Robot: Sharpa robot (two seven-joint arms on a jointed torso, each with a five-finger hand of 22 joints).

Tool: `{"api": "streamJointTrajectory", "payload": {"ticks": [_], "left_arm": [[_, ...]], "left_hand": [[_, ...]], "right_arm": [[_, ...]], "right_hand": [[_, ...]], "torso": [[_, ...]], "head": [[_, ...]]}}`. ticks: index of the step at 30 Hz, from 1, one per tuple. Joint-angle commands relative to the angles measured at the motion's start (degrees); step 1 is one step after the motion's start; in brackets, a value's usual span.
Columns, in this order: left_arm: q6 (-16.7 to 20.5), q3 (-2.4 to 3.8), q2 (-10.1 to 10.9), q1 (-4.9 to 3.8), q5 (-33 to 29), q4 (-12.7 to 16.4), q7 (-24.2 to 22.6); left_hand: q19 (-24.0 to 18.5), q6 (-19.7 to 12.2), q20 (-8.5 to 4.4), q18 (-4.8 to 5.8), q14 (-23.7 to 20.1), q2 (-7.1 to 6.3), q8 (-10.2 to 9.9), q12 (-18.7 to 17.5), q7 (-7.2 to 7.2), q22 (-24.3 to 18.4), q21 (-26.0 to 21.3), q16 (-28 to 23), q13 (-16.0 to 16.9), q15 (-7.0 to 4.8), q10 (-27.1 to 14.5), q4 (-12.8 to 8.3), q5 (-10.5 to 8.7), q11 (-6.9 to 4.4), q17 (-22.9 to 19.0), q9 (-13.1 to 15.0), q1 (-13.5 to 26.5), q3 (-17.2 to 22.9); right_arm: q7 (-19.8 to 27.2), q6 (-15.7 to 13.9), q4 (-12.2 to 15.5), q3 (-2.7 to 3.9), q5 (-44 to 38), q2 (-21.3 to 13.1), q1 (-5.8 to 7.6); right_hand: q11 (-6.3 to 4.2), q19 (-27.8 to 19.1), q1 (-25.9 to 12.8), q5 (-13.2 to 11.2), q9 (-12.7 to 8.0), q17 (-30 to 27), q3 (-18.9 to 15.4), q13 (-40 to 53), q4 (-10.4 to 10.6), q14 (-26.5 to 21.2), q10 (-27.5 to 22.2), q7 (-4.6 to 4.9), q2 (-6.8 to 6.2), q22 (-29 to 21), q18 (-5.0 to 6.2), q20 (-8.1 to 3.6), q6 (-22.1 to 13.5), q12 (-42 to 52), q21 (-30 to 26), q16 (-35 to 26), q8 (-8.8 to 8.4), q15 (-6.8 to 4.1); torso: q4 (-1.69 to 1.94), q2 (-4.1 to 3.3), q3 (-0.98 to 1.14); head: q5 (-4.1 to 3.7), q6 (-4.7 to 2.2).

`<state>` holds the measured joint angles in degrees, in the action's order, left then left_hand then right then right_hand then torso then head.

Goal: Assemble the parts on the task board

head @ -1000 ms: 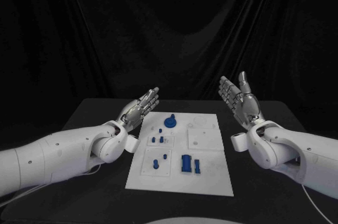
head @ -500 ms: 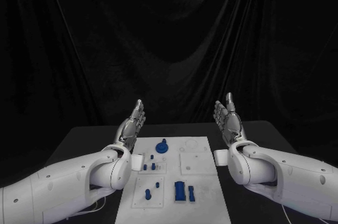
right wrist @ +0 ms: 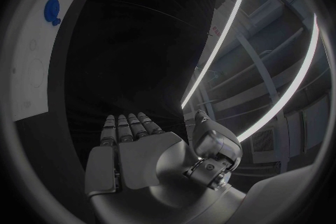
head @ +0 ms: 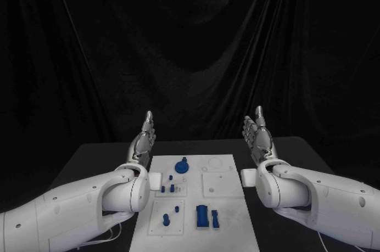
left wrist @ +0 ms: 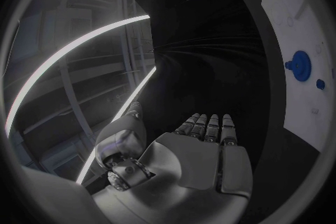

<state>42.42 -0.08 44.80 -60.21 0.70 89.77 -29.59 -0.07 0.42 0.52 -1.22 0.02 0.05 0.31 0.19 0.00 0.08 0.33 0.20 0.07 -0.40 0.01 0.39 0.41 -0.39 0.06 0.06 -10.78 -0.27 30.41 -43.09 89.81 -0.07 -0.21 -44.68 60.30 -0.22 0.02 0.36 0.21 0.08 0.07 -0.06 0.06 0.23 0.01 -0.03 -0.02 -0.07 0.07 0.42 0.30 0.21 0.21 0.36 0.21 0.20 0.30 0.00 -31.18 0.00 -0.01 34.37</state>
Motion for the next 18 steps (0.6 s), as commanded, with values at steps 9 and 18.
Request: {"api": "streamJointTrajectory", "payload": {"ticks": [9,18], "left_arm": [[1.7,0.08,-0.1,0.05,-0.7,0.2,-0.2],[1.7,0.08,-0.1,0.05,-0.7,0.2,-0.2]], "left_hand": [[0.1,-0.4,-0.52,1.22,0.0,-0.05,-0.3,-0.2,0.00,-0.1,-0.3,-0.2,-0.1,0.40,0.0,-0.4,-0.41,0.39,-0.1,-0.1,10.8,0.3],[0.1,-0.4,-0.52,1.22,0.0,-0.05,-0.3,-0.2,0.00,-0.1,-0.3,-0.2,-0.1,0.40,0.0,-0.4,-0.41,0.39,-0.1,-0.1,10.8,0.3]], "right_arm": [[-0.6,-1.0,0.1,0.07,0.2,0.0,-0.14],[-0.6,-1.0,0.1,0.07,0.2,0.0,-0.14]], "right_hand": [[0.22,0.0,-0.4,-0.2,-0.1,-0.1,0.1,-0.1,-0.2,0.0,0.0,0.02,0.07,-0.1,-0.42,-0.30,-0.2,-0.2,-0.4,-0.2,-0.20,-0.30],[0.22,0.0,-0.4,-0.2,-0.1,-0.1,0.1,-0.1,-0.2,0.0,0.0,0.02,0.07,-0.1,-0.42,-0.30,-0.2,-0.2,-0.4,-0.2,-0.20,-0.30]], "torso": [[0.00,0.00,0.00],[0.00,0.00,0.00]], "head": [[0.01,0.01],[0.01,0.01]]}}
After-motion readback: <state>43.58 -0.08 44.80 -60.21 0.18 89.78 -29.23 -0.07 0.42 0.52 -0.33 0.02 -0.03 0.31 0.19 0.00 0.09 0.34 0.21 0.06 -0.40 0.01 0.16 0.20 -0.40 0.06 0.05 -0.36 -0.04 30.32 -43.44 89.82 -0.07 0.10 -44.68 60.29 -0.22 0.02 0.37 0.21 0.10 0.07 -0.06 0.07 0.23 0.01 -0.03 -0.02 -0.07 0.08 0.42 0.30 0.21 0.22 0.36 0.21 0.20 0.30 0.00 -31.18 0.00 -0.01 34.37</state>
